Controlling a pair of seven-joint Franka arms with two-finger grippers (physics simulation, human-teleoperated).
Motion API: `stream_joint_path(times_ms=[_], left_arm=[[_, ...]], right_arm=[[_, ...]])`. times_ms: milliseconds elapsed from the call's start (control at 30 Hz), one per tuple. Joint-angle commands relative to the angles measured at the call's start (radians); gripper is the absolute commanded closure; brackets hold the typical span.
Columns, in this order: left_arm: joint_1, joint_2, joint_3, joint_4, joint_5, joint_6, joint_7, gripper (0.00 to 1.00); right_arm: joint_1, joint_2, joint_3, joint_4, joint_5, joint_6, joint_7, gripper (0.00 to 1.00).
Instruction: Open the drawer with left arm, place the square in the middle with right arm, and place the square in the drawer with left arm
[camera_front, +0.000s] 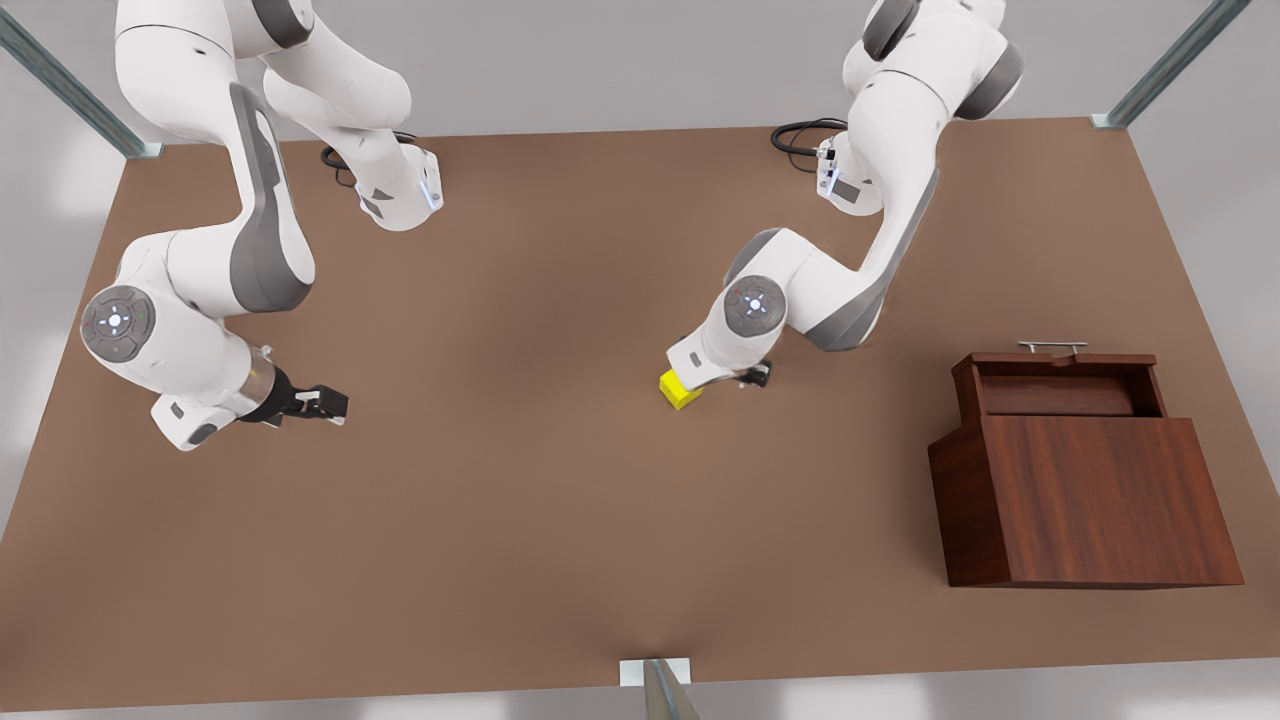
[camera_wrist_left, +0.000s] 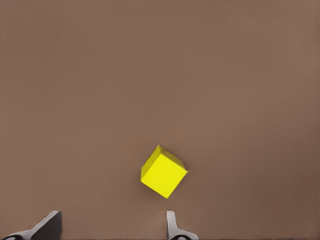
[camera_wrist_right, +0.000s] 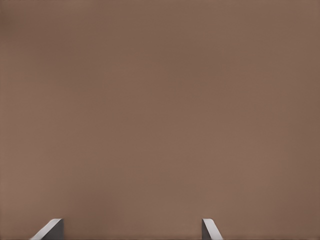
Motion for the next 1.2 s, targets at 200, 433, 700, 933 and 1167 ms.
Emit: stream_joint_path(times_ms=[200, 433, 700, 933, 1167], left_arm=[[-0.082, 0.08, 0.015, 0.017, 0.073, 0.092, 0.303, 0.0], [-0.088, 0.079, 0.023, -0.219, 0.073, 0.403, 0.302, 0.0], [-0.087, 0.083, 0.039, -0.373, 0.073, 0.558, 0.303, 0.0], [-0.085, 0.105, 0.044, -0.391, 0.076, 0.591, 0.303, 0.0], [-0.085, 0.163, 0.058, -0.39, 0.096, 0.641, 0.302, 0.06]], right_arm=[[0.0, -0.002, 0.0, 0.0, 0.0, -0.002, 0.0, 0.0], [0.0, 0.0, 0.0, 0.0, 0.0, 0.0, 0.0, 0.0], [0.0, 0.001, 0.0, 0.002, 0.0, 0.001, 0.0, 0.0], [-0.006, 0.0, 0.002, 0.002, 0.0, 0.0, -0.002, 0.0], [-0.006, -0.002, 0.002, 0.002, 0.0, -0.006, 0.0, 0.0]])
